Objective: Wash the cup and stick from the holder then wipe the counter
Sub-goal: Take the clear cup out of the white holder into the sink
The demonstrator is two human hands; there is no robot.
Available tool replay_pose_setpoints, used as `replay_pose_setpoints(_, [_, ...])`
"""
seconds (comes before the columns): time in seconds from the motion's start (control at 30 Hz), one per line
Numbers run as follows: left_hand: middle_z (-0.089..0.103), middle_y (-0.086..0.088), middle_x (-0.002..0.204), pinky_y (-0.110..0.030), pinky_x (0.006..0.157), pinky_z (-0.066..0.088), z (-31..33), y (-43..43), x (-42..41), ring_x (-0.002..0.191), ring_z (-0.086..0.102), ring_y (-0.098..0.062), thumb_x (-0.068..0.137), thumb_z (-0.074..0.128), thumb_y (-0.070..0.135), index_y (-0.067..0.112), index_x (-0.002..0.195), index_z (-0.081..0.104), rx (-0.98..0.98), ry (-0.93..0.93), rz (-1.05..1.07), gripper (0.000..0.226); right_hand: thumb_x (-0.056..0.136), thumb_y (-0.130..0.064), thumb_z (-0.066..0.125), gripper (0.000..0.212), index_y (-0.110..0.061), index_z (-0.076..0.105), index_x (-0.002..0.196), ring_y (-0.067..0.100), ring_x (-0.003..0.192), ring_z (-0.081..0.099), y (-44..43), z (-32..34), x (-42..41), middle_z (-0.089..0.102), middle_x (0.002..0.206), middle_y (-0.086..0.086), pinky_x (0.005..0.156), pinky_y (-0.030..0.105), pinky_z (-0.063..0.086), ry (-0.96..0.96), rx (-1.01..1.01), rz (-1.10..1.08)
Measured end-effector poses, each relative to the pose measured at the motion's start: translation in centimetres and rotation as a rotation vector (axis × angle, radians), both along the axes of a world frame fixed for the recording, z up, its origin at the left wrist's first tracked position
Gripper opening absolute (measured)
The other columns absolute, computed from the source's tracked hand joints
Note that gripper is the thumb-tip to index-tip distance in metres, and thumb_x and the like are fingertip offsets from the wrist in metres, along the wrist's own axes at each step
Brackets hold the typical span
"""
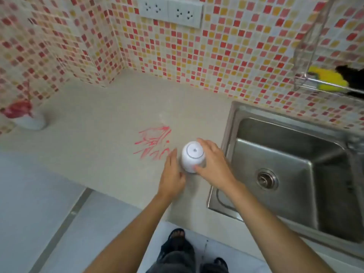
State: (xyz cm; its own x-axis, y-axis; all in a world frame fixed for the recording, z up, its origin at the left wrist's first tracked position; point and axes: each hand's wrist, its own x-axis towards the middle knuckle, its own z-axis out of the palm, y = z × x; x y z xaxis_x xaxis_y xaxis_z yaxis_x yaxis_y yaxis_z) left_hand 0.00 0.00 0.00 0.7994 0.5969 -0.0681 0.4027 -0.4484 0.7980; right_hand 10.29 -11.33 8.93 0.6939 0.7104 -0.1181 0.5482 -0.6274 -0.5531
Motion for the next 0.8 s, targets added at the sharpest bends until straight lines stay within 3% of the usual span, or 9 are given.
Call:
replay_pose_setpoints(0.07, [0.039,-0.002,0.150,-0.043,0.113,0.036,-1.8,0.0,0.5,0.138,0.037,-0.021,0.075,0.057,0.001,0.016,0.149,0.028,-0.055,-0.069,-0.035,0.081,0.078,-0.036,0.069,0.085,-0.032,0.024,0.150,0.029,0.134,0.035,1.0,-0.2,-0.2,0.029,0.152,0.003,0.108,0.041,0.036,0.011,-0.038,0.021])
replay_pose_setpoints(0.2, [0.048,0.006,0.136,-0.036,0.103,0.045,-3.1,-1.8,1.4,0.126,0.047,-0.011,0.081,0.068,0.016,0.025,0.145,0.033,-0.138,-0.120,0.049,0.074,0.077,-0.043,0.069,0.086,-0.041,0.021,0.148,0.029,0.125,0.045,2.1,-0.8,-0.5,0.031,0.145,-0.001,0.097,0.041,0.045,-0.002,-0.089,-0.004])
replay_pose_setpoints(0.33, [0.044,0.002,0.140,-0.034,0.100,0.048,-2.8,-2.2,2.7,0.127,0.047,-0.010,0.079,0.070,0.041,0.027,0.141,0.040,-0.129,-0.144,0.110,0.071,0.073,-0.059,0.067,0.079,-0.040,0.028,0.139,0.036,0.105,0.058,3.3,-0.4,-0.8,0.047,0.123,0.007,0.082,0.039,0.048,-0.062,-0.190,-0.080])
replay_pose_setpoints(0.4, [0.035,-0.005,0.151,-0.032,0.102,0.046,-2.2,-2.1,2.9,0.138,0.035,-0.006,0.080,0.068,0.043,0.031,0.136,0.045,-0.095,-0.145,0.110,0.061,0.072,-0.070,0.062,0.081,-0.034,0.031,0.137,0.039,0.097,0.061,3.8,-0.3,-1.0,0.052,0.114,0.010,0.077,0.038,0.047,-0.158,-0.274,-0.095])
replay_pose_setpoints(0.47, [0.037,-0.007,0.151,-0.028,0.102,0.043,-1.4,-2.1,2.8,0.145,0.023,-0.006,0.081,0.069,0.042,0.044,0.134,0.040,-0.076,-0.174,0.109,0.061,0.073,-0.074,0.057,0.080,-0.028,0.034,0.135,0.039,0.092,0.062,4.3,0.1,-1.1,0.054,0.107,0.011,0.071,0.037,0.044,-0.221,-0.323,-0.095])
replay_pose_setpoints(0.57, [0.050,-0.005,0.143,-0.036,0.095,0.051,-1.2,-1.8,3.0,0.130,0.050,-0.017,0.073,0.071,0.053,0.065,0.126,0.020,-0.128,-0.138,0.111,0.075,0.078,-0.071,0.053,0.072,-0.023,0.037,0.130,0.039,0.088,0.060,4.8,0.5,-0.9,0.054,0.101,0.012,0.067,0.036,0.036,-0.205,-0.326,-0.132])
replay_pose_setpoints(0.67, [0.039,0.004,0.151,-0.030,0.087,0.053,-1.9,-1.3,2.9,0.123,0.053,-0.009,0.065,0.073,0.064,0.035,0.148,0.021,-0.127,-0.022,0.092,0.102,0.078,-0.067,0.055,0.069,-0.023,0.038,0.129,0.039,0.088,0.059,4.9,1.1,-0.7,0.047,0.095,0.008,0.067,0.036,0.037,-0.179,-0.332,-0.097])
replay_pose_setpoints(0.7, [0.043,0.005,0.148,-0.027,0.086,0.051,-2.1,-1.2,2.9,0.122,0.054,-0.010,0.065,0.075,0.061,0.025,0.152,0.016,-0.143,-0.011,0.101,0.112,0.078,-0.064,0.056,0.068,-0.024,0.037,0.129,0.039,0.086,0.059,4.8,1.3,-0.5,0.044,0.095,0.007,0.067,0.036,0.038,-0.177,-0.339,-0.059])
replay_pose_setpoints(0.8, [0.056,0.007,0.136,-0.024,0.083,0.046,-2.0,-1.3,2.7,0.119,0.058,-0.016,0.065,0.082,0.052,0.023,0.153,-0.003,-0.198,-0.038,0.119,0.126,0.072,-0.056,0.062,0.069,-0.031,0.035,0.130,0.039,0.085,0.060,4.3,2.1,0.6,0.048,0.100,0.004,0.068,0.036,0.044,-0.168,-0.353,0.087])
